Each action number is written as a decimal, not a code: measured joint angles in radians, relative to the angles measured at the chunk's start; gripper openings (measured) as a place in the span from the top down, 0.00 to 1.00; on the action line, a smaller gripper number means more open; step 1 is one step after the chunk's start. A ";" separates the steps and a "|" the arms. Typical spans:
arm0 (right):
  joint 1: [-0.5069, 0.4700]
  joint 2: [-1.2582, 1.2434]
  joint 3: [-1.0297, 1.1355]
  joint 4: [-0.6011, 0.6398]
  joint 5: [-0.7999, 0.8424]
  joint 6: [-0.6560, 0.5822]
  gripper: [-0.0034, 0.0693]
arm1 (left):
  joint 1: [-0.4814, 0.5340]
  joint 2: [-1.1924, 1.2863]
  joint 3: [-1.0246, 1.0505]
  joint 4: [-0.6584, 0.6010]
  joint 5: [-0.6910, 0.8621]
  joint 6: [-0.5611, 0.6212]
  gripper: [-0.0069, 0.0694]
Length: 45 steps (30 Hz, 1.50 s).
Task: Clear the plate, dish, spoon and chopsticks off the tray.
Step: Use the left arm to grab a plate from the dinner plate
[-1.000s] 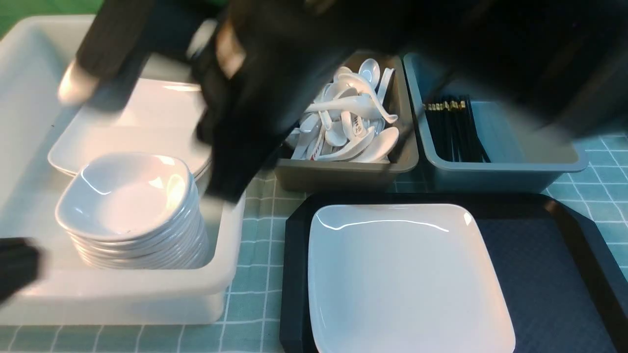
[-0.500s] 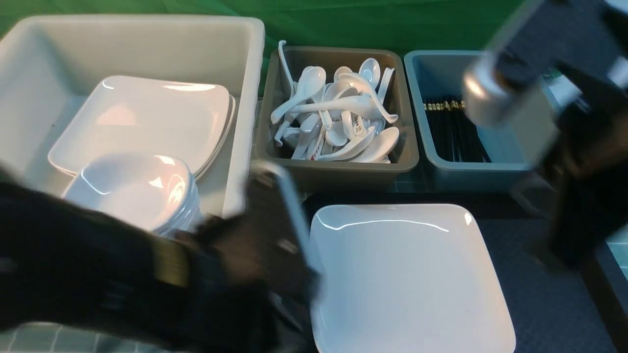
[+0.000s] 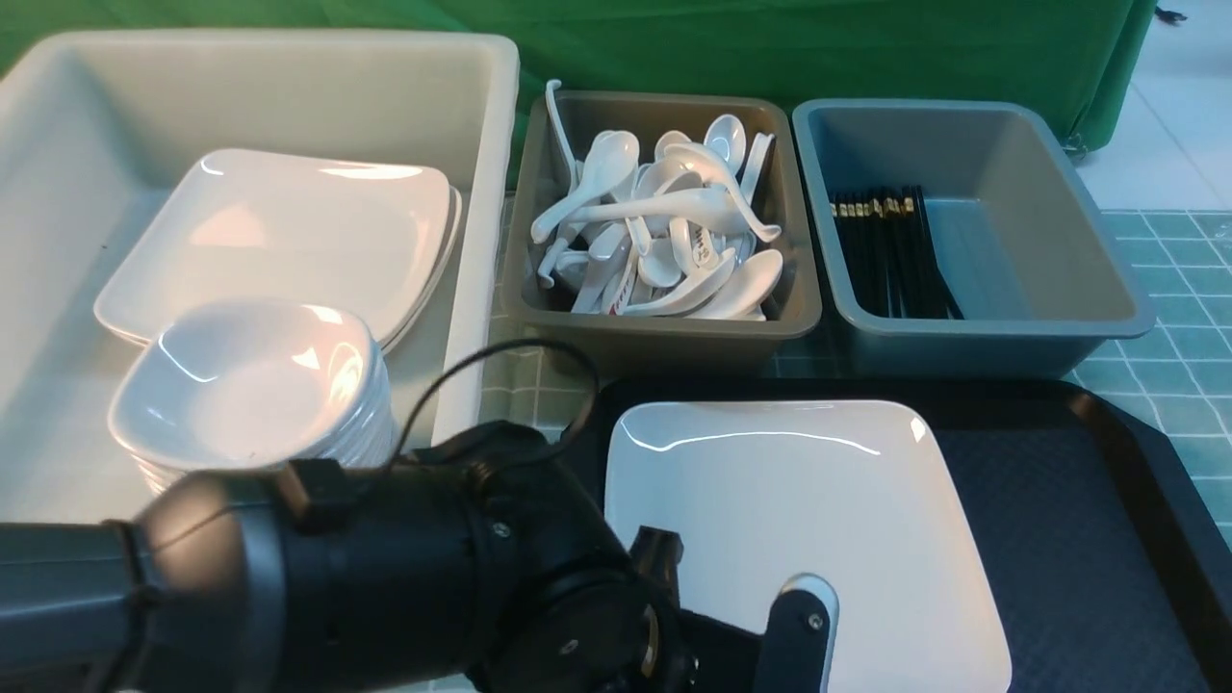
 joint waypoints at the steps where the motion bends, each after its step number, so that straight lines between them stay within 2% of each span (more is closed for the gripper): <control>1: 0.000 -0.003 0.001 0.000 0.001 0.000 0.88 | 0.000 0.002 0.000 0.000 -0.003 0.008 0.33; 3: 0.000 -0.035 0.003 0.000 0.001 0.000 0.88 | 0.000 0.026 -0.001 0.021 -0.032 0.040 0.28; 7: 0.000 -0.060 0.004 0.000 0.005 0.000 0.87 | 0.000 0.061 -0.001 0.088 -0.078 0.048 0.28; 12: 0.000 -0.060 0.008 0.004 0.008 0.003 0.86 | 0.000 0.102 -0.001 0.153 -0.110 0.048 0.38; 15: 0.000 -0.060 0.008 0.006 0.013 0.004 0.86 | 0.000 0.132 -0.002 0.176 -0.124 0.046 0.48; 19: 0.000 -0.060 0.009 0.007 0.013 0.014 0.86 | 0.000 0.146 -0.011 0.190 -0.141 0.032 0.56; 26: 0.000 -0.060 0.009 0.009 0.013 0.030 0.84 | 0.000 0.153 -0.011 0.275 -0.173 -0.049 0.63; 31: 0.000 -0.060 0.009 0.012 0.013 0.044 0.83 | 0.000 0.154 -0.011 0.287 -0.175 -0.076 0.62; 36: 0.000 -0.060 0.009 0.025 0.013 0.048 0.83 | -0.008 0.153 -0.011 0.301 -0.179 -0.162 0.66; 41: 0.000 -0.061 0.009 0.036 0.014 0.052 0.82 | -0.037 0.128 -0.016 0.312 -0.131 -0.203 0.67; 45: 0.000 -0.070 0.009 0.043 0.014 0.053 0.81 | -0.093 0.039 -0.019 0.288 -0.088 -0.257 0.77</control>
